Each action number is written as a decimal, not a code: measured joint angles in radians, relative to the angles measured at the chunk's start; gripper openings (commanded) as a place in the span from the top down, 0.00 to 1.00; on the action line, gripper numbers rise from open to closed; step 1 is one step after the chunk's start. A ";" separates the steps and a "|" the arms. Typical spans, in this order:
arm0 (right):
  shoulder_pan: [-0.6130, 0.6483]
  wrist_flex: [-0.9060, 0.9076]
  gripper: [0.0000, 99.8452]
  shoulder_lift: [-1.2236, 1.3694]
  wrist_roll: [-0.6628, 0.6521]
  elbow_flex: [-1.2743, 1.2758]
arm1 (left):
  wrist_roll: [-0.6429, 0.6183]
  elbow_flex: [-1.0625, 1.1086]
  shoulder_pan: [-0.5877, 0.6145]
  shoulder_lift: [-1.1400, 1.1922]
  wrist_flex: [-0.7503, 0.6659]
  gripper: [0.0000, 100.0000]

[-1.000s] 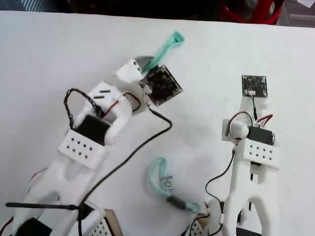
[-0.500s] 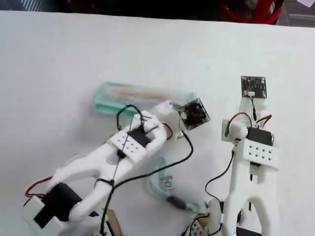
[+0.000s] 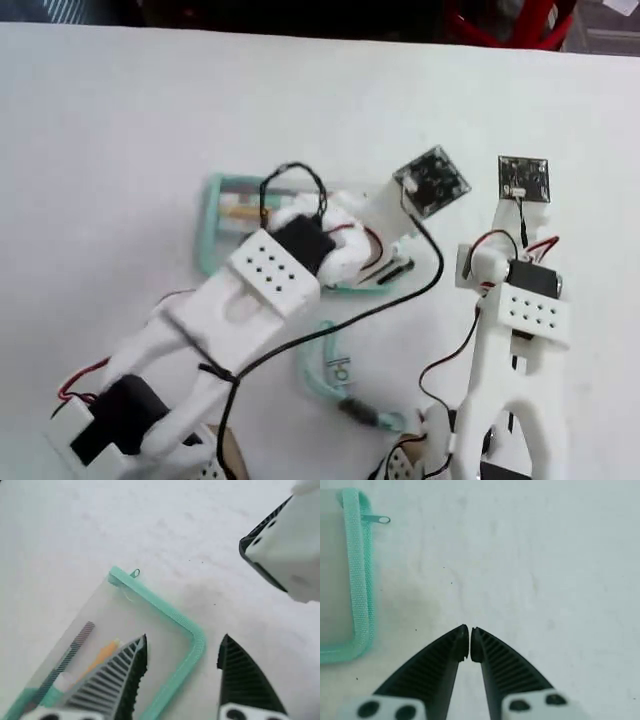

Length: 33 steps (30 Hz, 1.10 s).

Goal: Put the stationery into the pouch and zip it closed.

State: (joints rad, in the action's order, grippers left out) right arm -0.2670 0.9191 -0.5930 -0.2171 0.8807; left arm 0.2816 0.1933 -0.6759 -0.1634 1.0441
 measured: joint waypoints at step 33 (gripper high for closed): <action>0.433 0.804 0.98 -0.664 0.002 -1.092 | 0.006 -0.305 0.701 -1.269 0.555 0.97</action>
State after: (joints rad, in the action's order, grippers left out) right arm 0.1657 1.7231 -1.2574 -0.2156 -0.2117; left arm 0.2877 -0.1120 0.0253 -1.4323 1.5996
